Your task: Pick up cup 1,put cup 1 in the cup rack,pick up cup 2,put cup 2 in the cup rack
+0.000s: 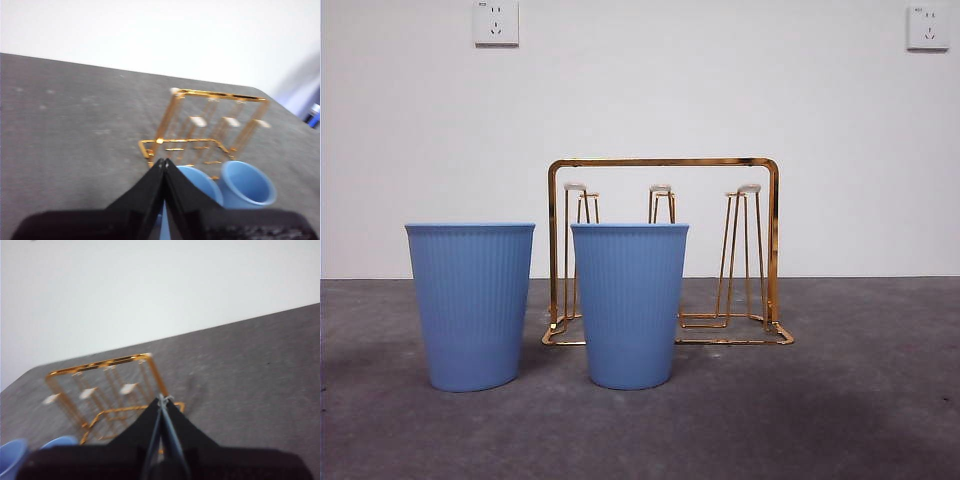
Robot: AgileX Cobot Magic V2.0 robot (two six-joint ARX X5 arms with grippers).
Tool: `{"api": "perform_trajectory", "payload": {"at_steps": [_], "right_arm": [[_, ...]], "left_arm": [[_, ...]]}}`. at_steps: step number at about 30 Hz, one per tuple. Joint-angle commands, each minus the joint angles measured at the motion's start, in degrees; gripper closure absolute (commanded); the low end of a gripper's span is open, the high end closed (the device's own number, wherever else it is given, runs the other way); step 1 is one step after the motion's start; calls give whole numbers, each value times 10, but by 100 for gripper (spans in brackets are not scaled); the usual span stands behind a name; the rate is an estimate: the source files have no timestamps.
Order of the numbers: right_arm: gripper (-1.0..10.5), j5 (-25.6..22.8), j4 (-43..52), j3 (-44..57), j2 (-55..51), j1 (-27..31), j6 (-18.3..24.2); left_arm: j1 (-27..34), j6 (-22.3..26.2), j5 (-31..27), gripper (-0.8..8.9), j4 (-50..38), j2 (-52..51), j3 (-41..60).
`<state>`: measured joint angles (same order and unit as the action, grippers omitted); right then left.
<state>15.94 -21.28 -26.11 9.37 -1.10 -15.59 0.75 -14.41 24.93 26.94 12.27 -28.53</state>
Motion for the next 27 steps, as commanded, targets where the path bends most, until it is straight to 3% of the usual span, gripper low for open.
{"api": "perform_trajectory", "payload": {"at_steps": [1,5,10,16,27], "right_arm": [[958,31,-57,-71,40,0,37],[958,70,-163,-169,104,0,99],[958,107,-300,-282,183,-1,173],[958,125,-430,-382,251,-1,220],[944,127,-467,-427,276,-12,231]], "left_arm": [[2,17,38,820,40,25,-49],[-2,48,71,820,112,61,-117],[-21,86,71,820,202,96,-198],[-47,106,70,820,276,123,-267],[-65,108,71,814,313,130,-286]]}}
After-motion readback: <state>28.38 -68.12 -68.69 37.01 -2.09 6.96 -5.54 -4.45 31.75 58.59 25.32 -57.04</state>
